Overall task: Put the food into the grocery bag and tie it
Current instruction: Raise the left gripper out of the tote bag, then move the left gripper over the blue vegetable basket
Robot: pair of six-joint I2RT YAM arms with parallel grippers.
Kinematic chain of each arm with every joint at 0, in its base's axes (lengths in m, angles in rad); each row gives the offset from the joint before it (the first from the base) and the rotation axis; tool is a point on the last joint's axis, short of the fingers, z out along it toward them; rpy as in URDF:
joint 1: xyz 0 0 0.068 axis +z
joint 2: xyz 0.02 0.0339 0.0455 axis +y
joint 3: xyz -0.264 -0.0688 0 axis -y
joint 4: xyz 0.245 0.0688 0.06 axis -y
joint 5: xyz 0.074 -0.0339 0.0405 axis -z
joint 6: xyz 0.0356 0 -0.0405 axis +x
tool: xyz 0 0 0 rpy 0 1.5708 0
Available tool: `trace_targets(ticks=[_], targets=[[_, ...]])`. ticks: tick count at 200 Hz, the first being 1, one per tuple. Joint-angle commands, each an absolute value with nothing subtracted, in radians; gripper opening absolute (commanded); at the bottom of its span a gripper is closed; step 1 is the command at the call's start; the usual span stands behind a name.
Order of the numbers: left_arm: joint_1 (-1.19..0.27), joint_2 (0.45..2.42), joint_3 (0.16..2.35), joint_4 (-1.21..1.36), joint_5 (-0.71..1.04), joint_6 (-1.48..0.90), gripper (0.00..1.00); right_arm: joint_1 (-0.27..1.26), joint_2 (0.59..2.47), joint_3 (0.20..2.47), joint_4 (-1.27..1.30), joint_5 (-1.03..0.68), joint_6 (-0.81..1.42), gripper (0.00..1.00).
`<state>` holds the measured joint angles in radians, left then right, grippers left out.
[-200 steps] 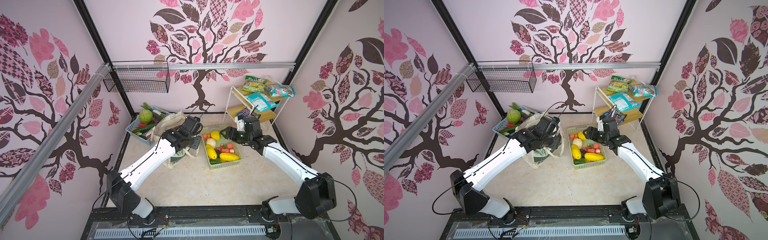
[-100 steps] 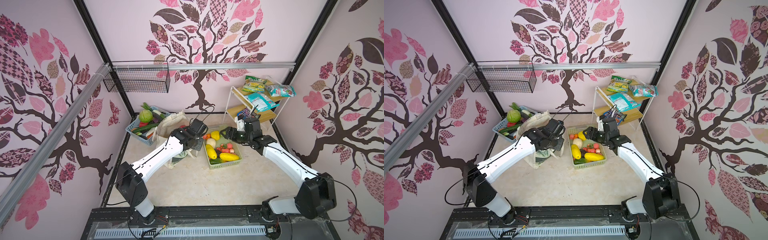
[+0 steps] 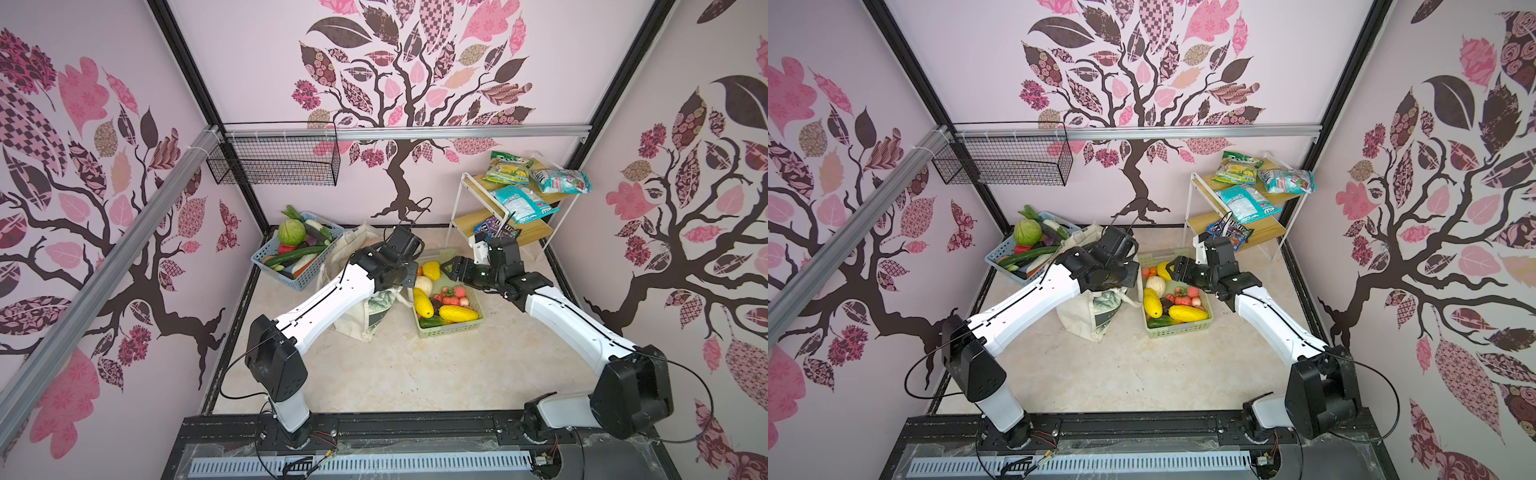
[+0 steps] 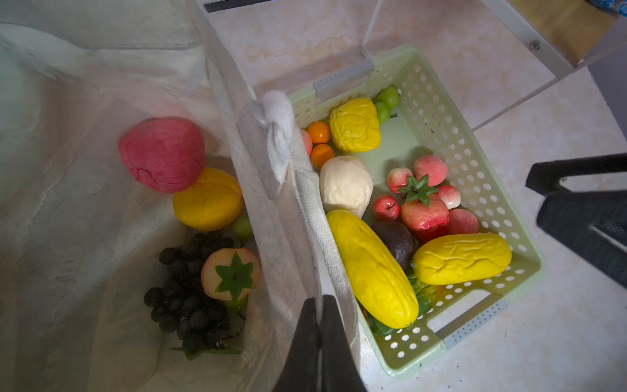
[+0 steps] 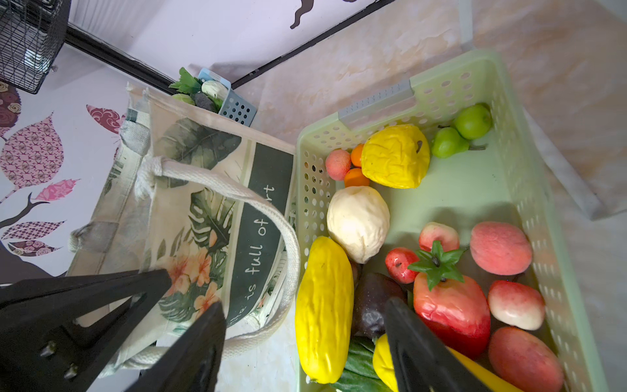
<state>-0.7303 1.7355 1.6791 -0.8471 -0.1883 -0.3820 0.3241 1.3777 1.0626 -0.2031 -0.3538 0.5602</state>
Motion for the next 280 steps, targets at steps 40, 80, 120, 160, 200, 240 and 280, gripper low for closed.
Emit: trace_targets(ticks=[40,80,120,160,200,240,280], targets=[[-0.729,1.727,1.77,-0.79,-0.204,-0.395,0.38,0.321,1.339,1.048,-0.208,-0.354,0.55,0.76],[-0.646,1.639,1.788,-0.795,-0.152,-0.378,0.62,0.321,1.341,1.051,-0.206,-0.357,0.549,0.76],[-0.553,1.565,1.784,-0.797,-0.207,-0.342,0.68,0.321,1.341,1.052,-0.205,-0.363,0.541,0.76],[-0.391,1.512,1.702,-0.77,-0.243,-0.342,0.7,0.34,1.316,1.047,-0.199,-0.364,0.544,0.76],[-0.237,1.509,1.627,-0.719,-0.339,-0.334,0.74,0.375,1.313,1.044,-0.202,-0.344,0.525,0.76],[-0.042,1.568,1.562,-0.65,-0.287,-0.375,0.84,0.383,1.292,1.005,-0.176,-0.351,0.53,0.76],[0.075,1.679,1.538,-0.535,-0.251,-0.387,0.97,0.432,1.282,0.98,-0.167,-0.334,0.53,0.76]])
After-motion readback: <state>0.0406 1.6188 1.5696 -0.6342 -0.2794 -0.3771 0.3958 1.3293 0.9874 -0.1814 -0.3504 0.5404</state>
